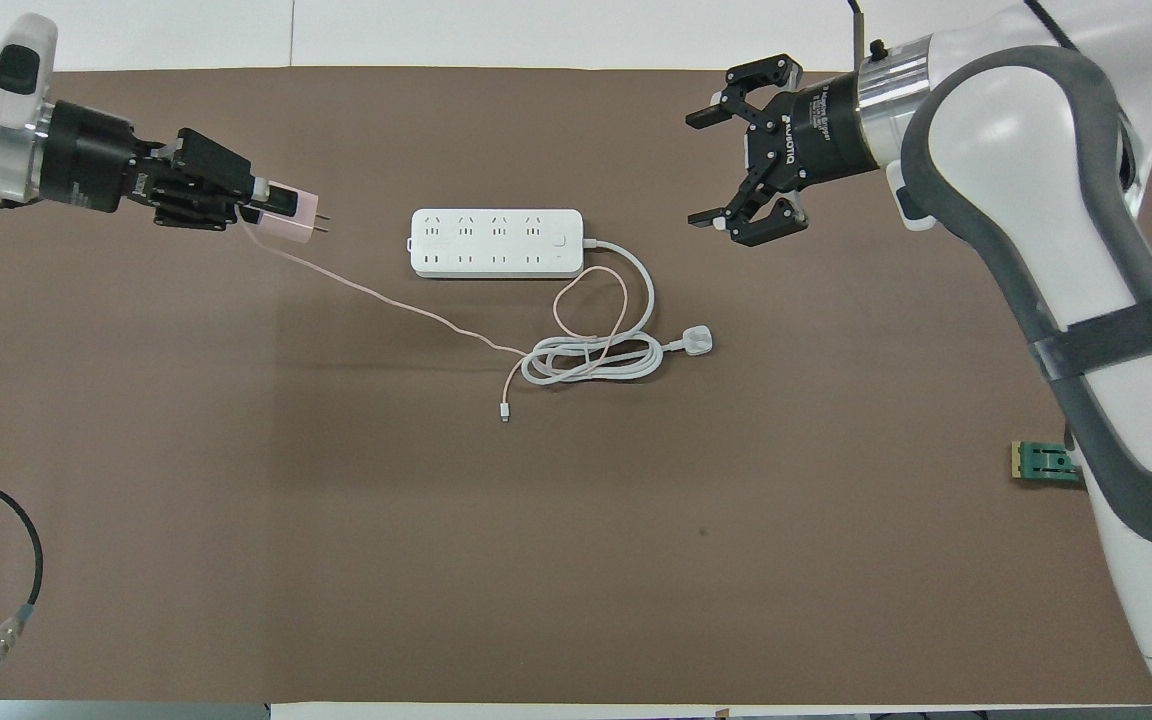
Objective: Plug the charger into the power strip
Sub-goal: 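Carry the charger with the left gripper back toward the power strip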
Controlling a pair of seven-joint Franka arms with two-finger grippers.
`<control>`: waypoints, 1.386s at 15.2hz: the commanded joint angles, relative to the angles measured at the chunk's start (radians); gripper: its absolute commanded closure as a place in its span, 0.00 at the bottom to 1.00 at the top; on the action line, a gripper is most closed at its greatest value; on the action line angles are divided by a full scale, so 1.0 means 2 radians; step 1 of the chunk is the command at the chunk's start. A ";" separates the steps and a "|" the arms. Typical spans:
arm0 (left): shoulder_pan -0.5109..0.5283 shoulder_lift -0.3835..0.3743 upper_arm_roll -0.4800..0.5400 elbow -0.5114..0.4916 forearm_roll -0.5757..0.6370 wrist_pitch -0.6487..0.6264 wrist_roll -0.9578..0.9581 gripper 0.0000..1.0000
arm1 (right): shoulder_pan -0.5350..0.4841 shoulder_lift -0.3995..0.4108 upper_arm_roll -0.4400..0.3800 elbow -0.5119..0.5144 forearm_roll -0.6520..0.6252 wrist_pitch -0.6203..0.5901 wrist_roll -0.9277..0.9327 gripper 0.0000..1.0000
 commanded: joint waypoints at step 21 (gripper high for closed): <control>-0.021 -0.043 -0.011 0.069 0.299 -0.064 -0.266 1.00 | -0.093 -0.137 0.003 -0.060 -0.359 -0.189 -0.674 0.00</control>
